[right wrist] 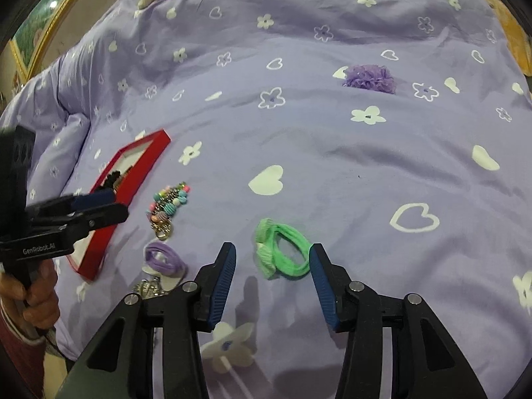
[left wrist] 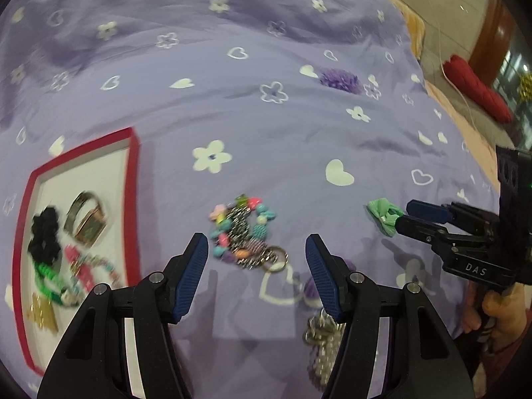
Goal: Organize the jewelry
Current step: 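Grasp the pastel beaded charm keychain with the left tool while the right tool grasps the mint-green hair tie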
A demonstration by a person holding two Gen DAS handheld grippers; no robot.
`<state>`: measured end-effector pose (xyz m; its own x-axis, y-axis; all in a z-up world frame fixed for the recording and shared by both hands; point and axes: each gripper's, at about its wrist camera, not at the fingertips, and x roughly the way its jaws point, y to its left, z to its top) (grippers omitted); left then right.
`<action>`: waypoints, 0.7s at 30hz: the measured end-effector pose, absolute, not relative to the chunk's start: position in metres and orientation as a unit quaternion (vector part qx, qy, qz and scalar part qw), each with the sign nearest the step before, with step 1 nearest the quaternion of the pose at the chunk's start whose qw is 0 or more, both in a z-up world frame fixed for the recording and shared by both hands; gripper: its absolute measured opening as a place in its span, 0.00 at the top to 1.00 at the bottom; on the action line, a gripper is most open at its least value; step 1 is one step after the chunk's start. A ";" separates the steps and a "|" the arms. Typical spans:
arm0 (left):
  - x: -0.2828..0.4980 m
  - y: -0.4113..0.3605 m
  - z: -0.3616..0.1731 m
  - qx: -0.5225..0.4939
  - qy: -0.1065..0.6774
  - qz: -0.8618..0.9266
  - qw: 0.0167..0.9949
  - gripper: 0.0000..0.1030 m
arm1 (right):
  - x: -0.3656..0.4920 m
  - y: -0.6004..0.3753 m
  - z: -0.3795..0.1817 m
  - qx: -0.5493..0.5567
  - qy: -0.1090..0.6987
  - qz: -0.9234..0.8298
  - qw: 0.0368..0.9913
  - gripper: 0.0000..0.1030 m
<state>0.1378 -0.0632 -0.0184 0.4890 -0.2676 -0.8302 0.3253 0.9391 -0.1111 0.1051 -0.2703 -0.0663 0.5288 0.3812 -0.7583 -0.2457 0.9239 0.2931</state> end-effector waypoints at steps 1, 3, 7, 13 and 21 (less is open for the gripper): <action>0.141 -0.068 -0.021 0.036 0.477 -0.176 0.860 0.46 | 0.107 -0.271 -0.067 0.073 0.452 0.181 0.870 0.53; 0.150 -0.077 -0.028 0.048 0.485 -0.182 0.854 0.53 | 0.110 -0.272 -0.070 0.069 0.456 0.184 0.868 0.53; 0.161 -0.088 -0.043 0.069 0.501 -0.184 0.843 0.59 | 0.115 -0.272 -0.075 0.073 0.460 0.189 0.864 0.54; 0.167 -0.089 -0.059 0.088 0.511 -0.172 0.837 0.73 | 0.119 -0.272 -0.084 0.077 0.464 0.192 0.861 0.54; 0.165 -0.074 -0.050 0.063 0.503 -0.171 0.845 0.87 | 0.121 -0.275 -0.086 0.086 0.459 0.183 0.865 0.86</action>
